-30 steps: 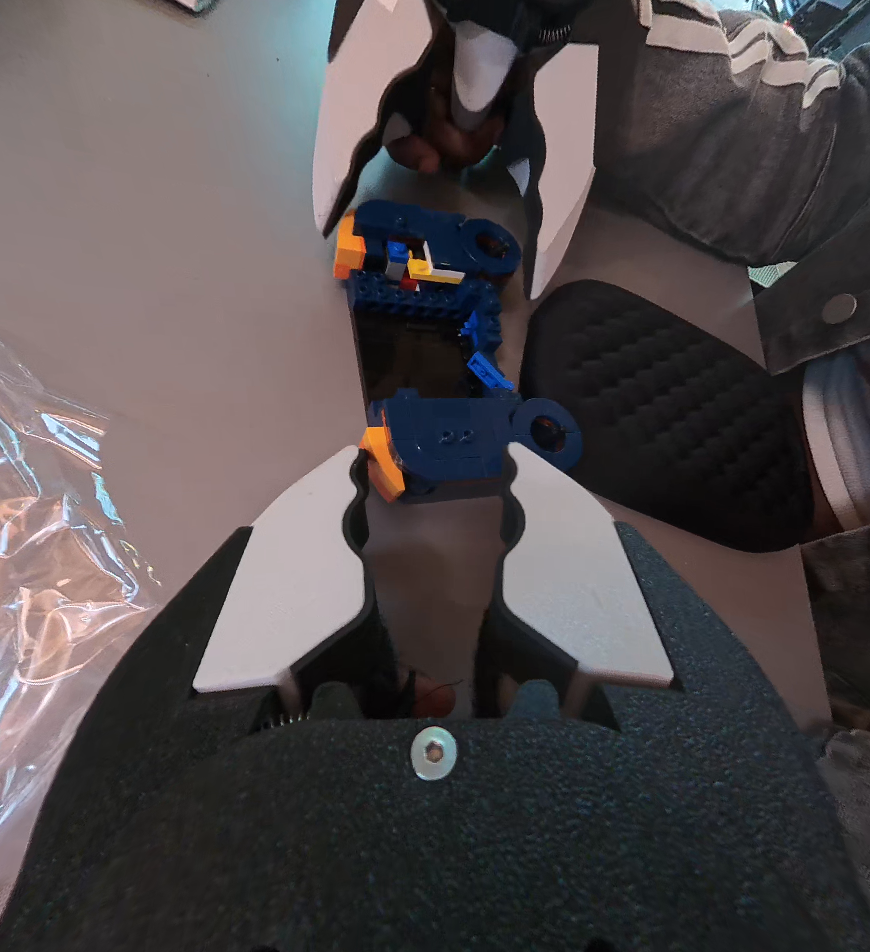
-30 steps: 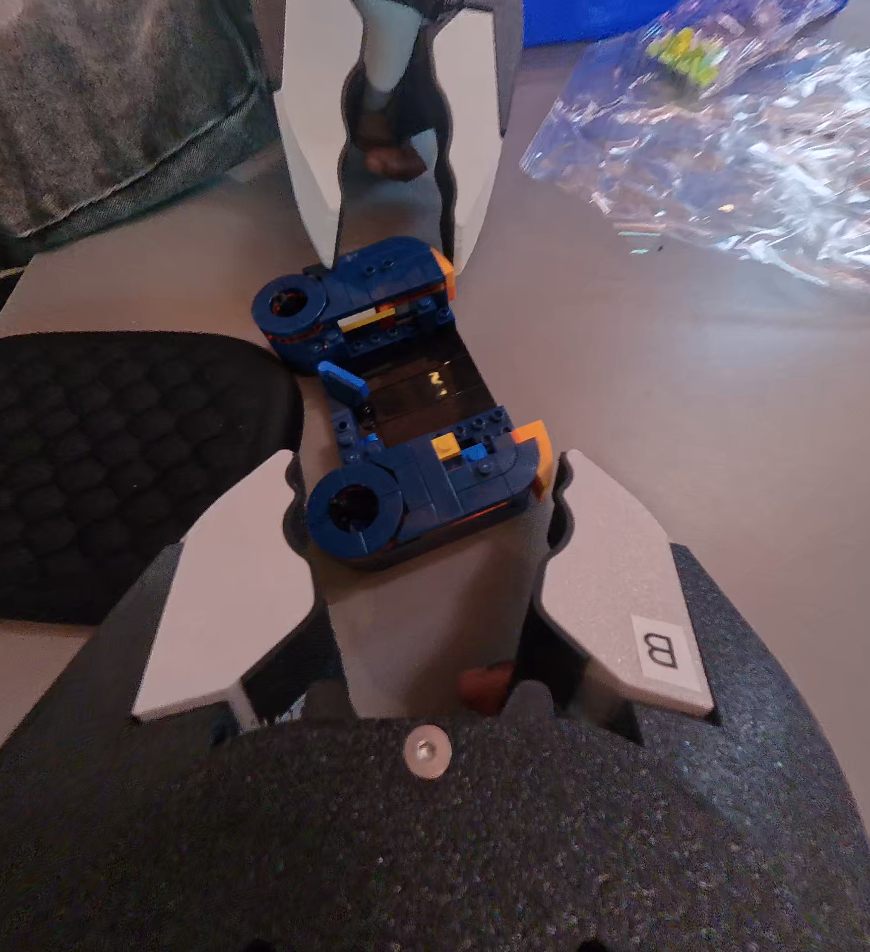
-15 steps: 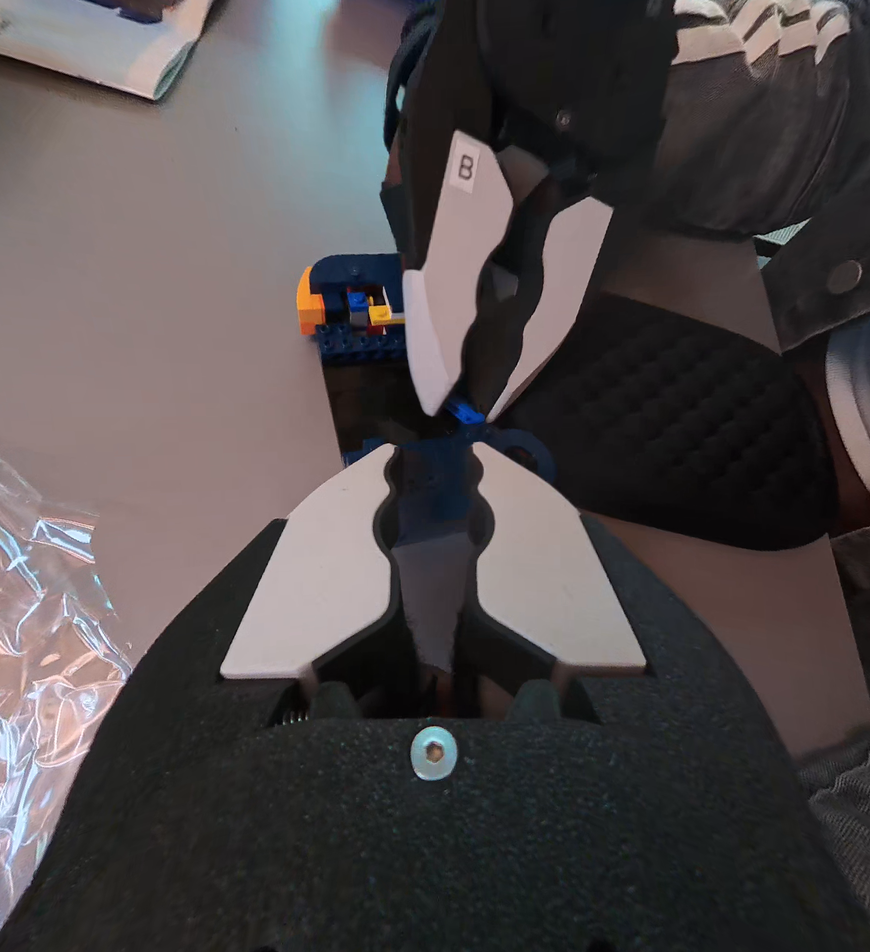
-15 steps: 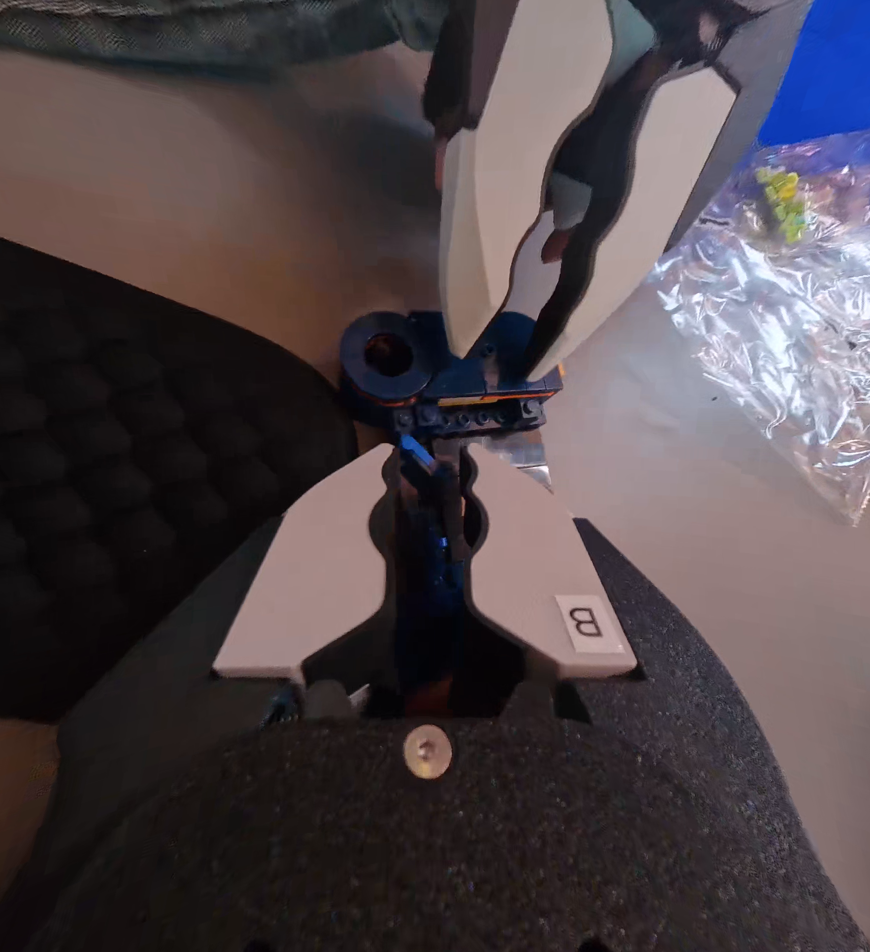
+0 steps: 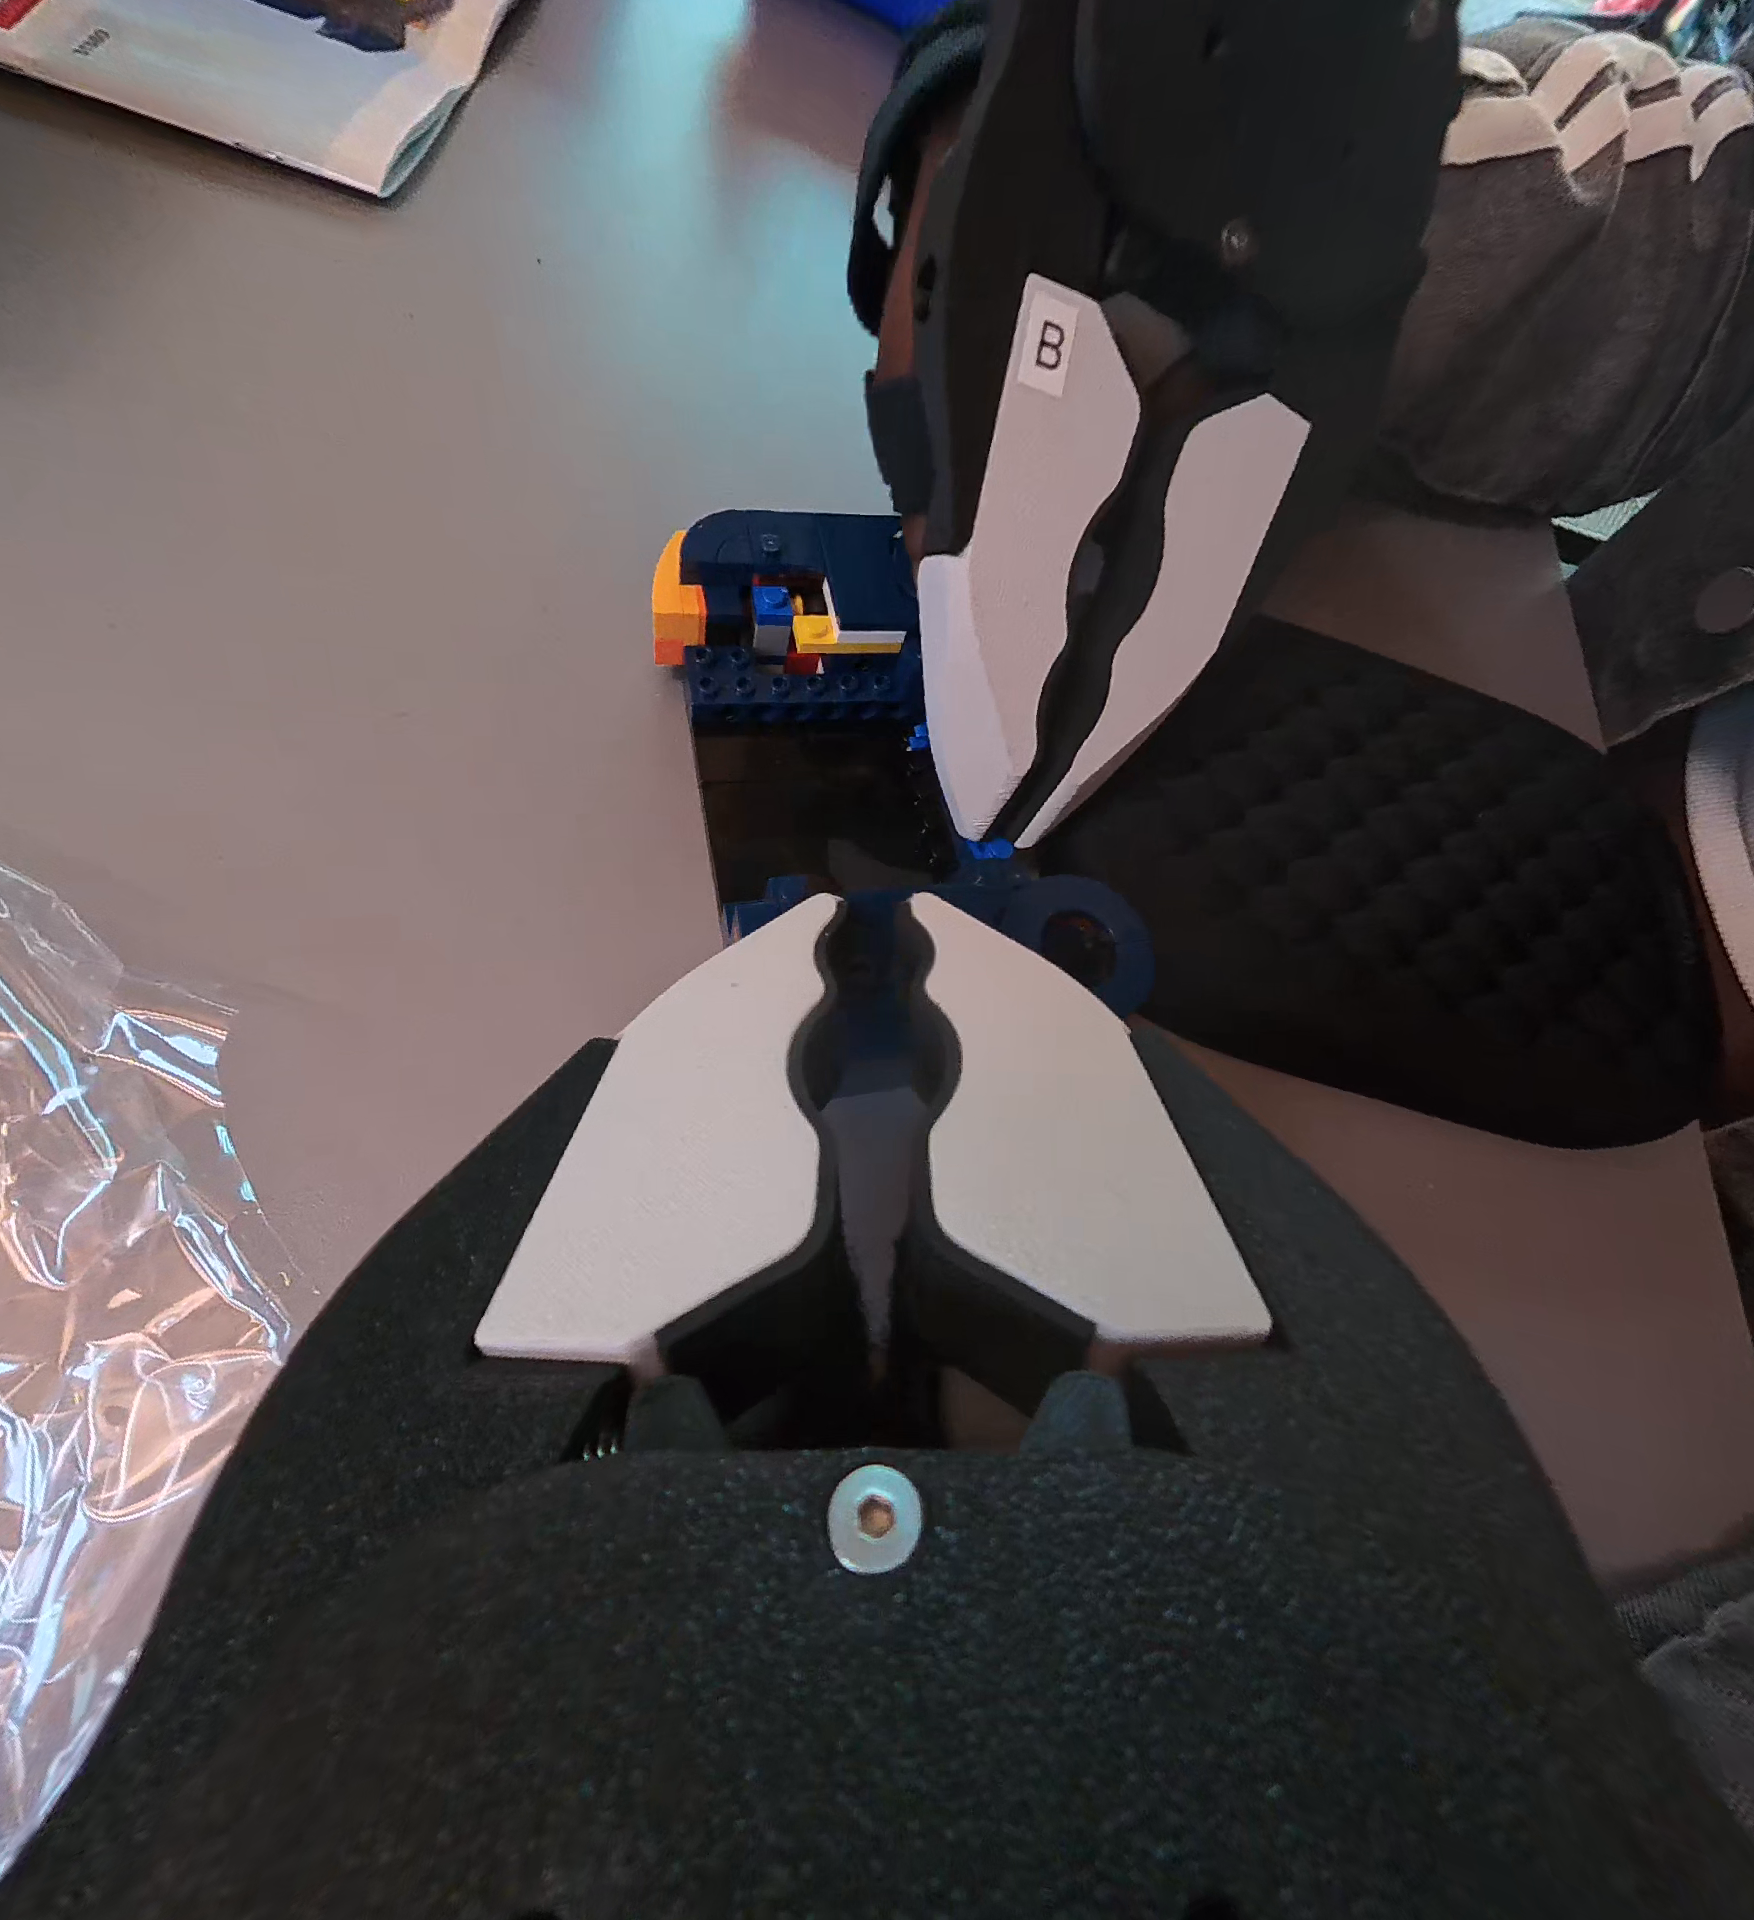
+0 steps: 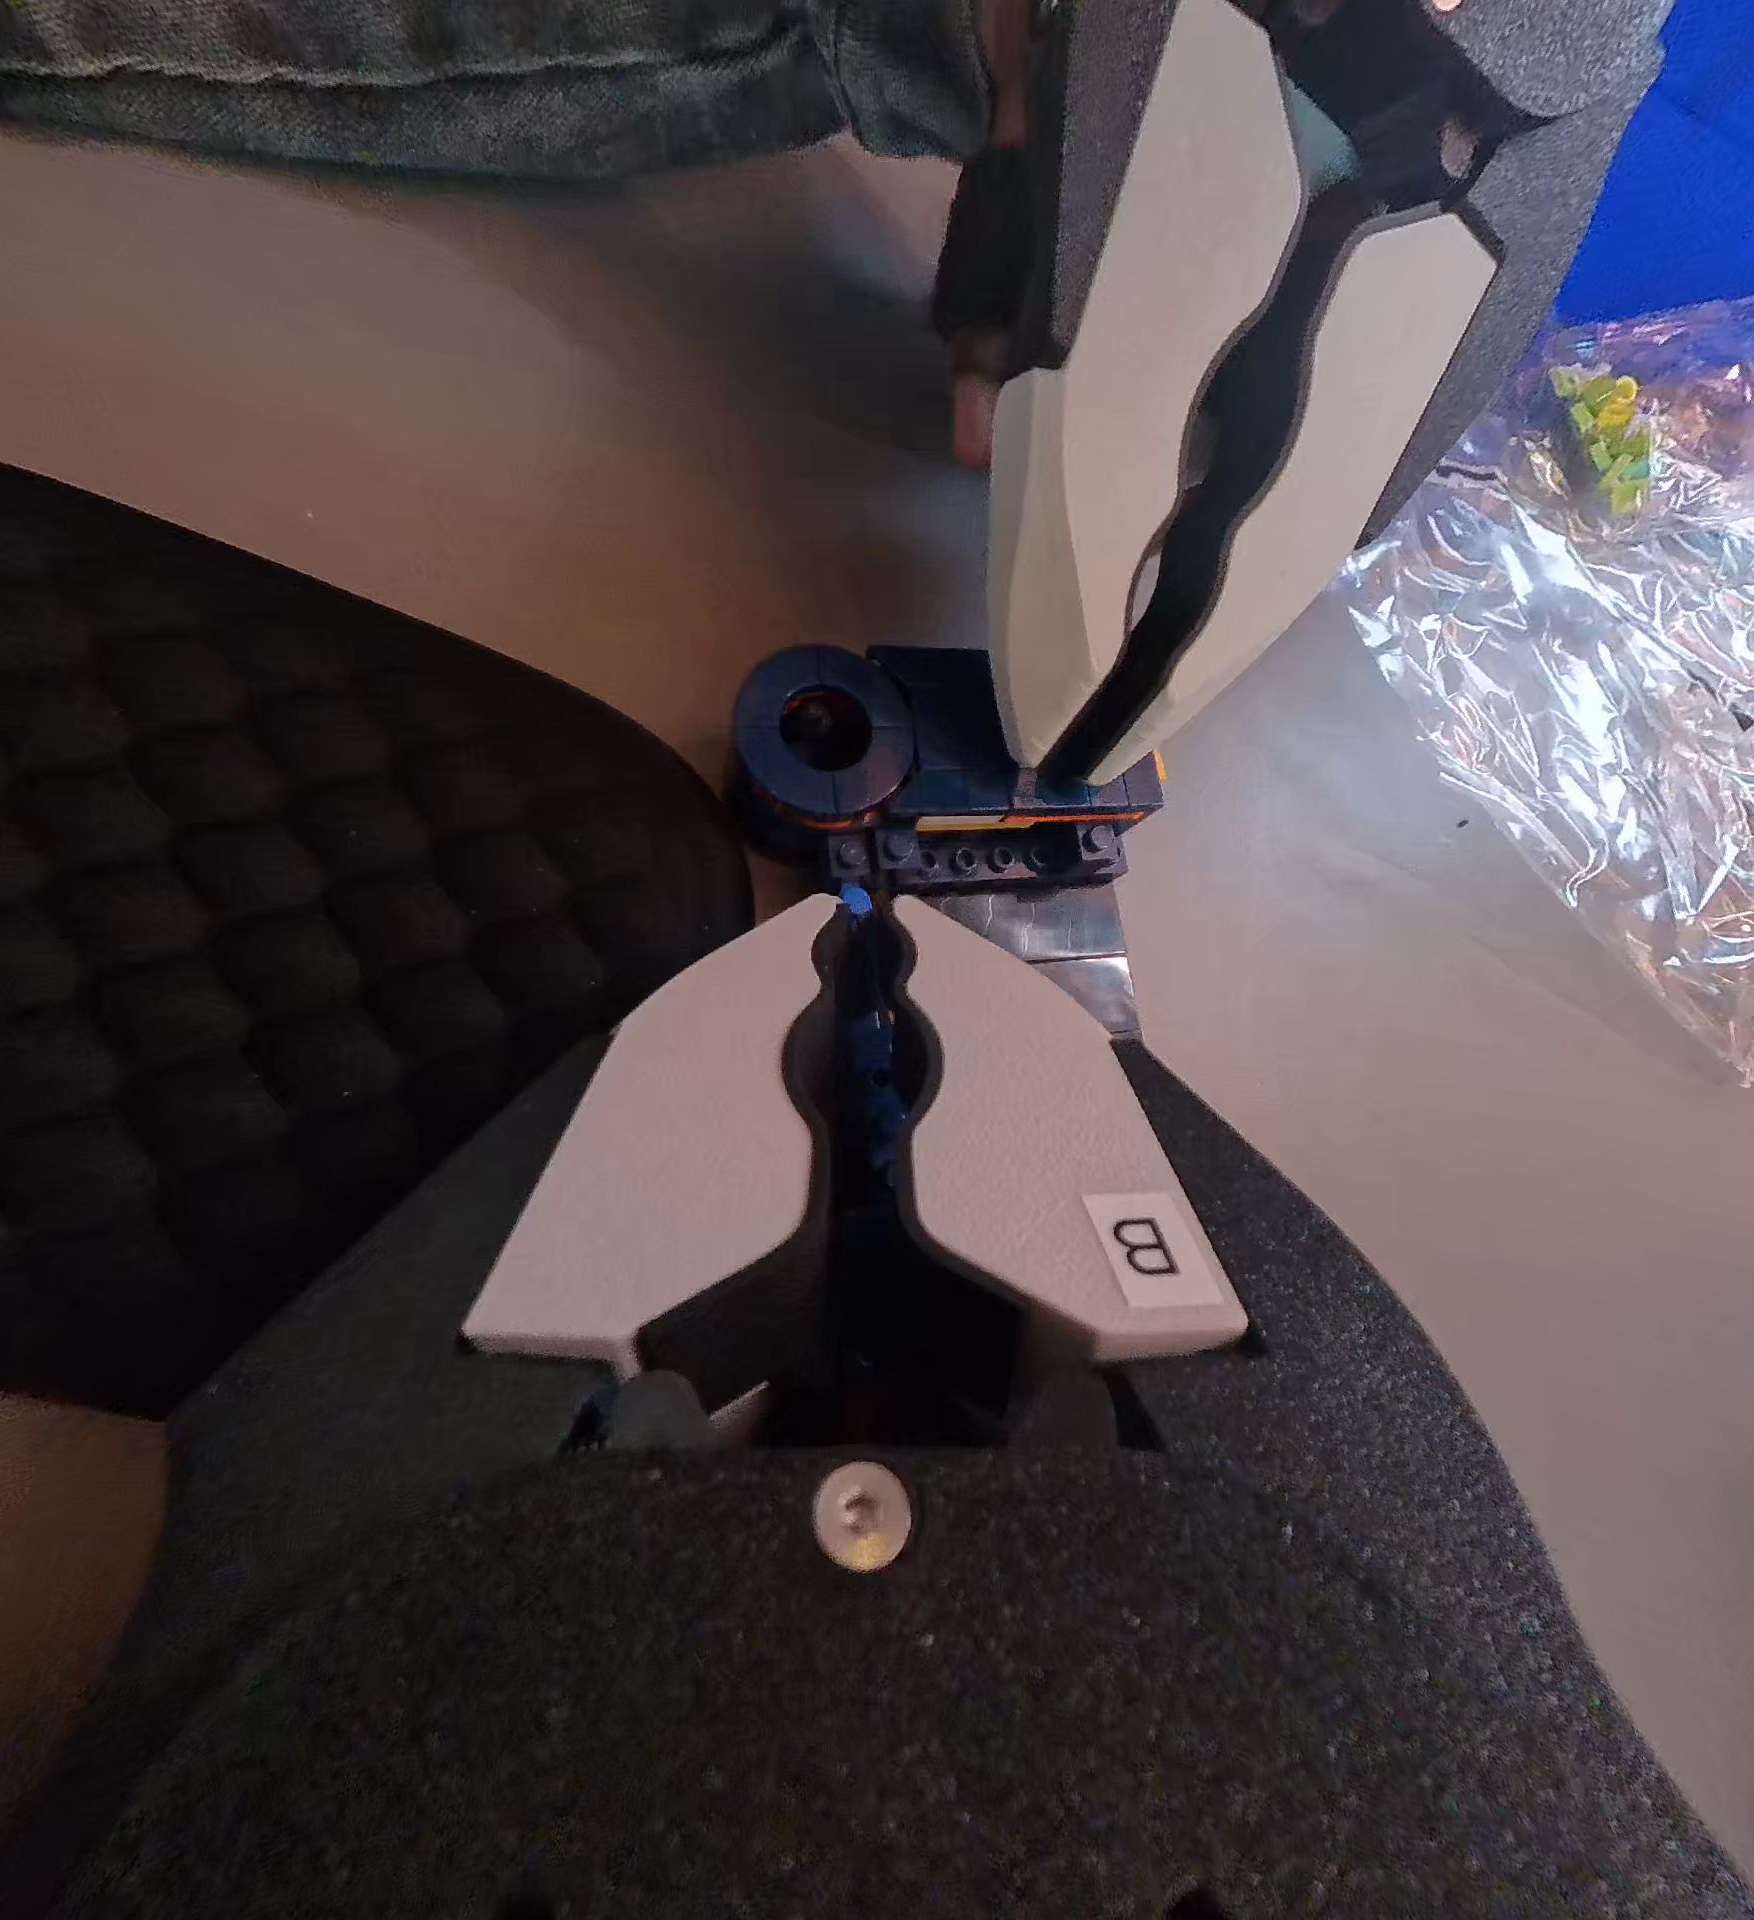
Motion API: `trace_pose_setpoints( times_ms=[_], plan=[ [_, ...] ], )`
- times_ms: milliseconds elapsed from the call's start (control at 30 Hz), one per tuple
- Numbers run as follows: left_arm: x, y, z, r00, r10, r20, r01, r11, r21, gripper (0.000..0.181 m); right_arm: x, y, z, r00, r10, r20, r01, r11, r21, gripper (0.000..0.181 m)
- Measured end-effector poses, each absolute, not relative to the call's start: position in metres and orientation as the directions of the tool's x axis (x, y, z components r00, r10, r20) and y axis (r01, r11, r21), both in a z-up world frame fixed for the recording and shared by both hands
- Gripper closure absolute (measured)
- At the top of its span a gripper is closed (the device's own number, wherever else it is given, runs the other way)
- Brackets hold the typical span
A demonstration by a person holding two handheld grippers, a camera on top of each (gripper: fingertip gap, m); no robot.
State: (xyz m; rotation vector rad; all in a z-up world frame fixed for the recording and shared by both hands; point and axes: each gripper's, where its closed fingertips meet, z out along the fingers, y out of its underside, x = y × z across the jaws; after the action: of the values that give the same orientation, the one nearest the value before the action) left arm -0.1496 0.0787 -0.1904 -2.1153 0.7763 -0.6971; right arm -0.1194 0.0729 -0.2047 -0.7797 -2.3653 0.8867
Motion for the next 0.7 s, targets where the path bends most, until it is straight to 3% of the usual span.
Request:
trace_pose_setpoints(
  times_ms=[200,367,467,533,600,700],
  plan=[
    [-0.159,0.084,-0.187,0.687,-0.713,0.138,-0.317,-0.466,-0.826,0.167,-0.122,0.078,-0.182,-0.678,0.719,0.151,0.284,0.446,-0.849,0.174],
    [-0.170,0.089,-0.174,0.729,-0.679,0.087,-0.285,-0.416,-0.864,0.162,-0.123,0.077,-0.175,-0.676,0.732,0.083,0.284,0.363,-0.887,0.169],
    [-0.202,0.115,-0.127,0.869,-0.495,0.023,-0.090,-0.204,-0.975,0.151,-0.129,0.086,-0.142,-0.628,0.778,-0.001,0.168,0.134,-0.977,0.165],
    [-0.218,0.112,-0.097,0.890,-0.447,0.089,0.069,-0.060,-0.996,0.146,-0.130,0.109,-0.121,-0.570,0.816,-0.096,0.094,-0.052,-0.994,0.149],
    [-0.233,0.107,-0.080,0.904,-0.410,0.122,0.147,0.029,-0.989,0.126,-0.127,0.132,-0.114,-0.530,0.832,-0.166,0.067,-0.154,-0.986,0.126],
    [-0.246,0.103,-0.063,0.932,-0.351,0.093,0.158,0.162,-0.974,0.069,-0.121,0.163,-0.116,-0.459,0.873,-0.163,0.047,-0.160,-0.986,0.106]
  ],
)
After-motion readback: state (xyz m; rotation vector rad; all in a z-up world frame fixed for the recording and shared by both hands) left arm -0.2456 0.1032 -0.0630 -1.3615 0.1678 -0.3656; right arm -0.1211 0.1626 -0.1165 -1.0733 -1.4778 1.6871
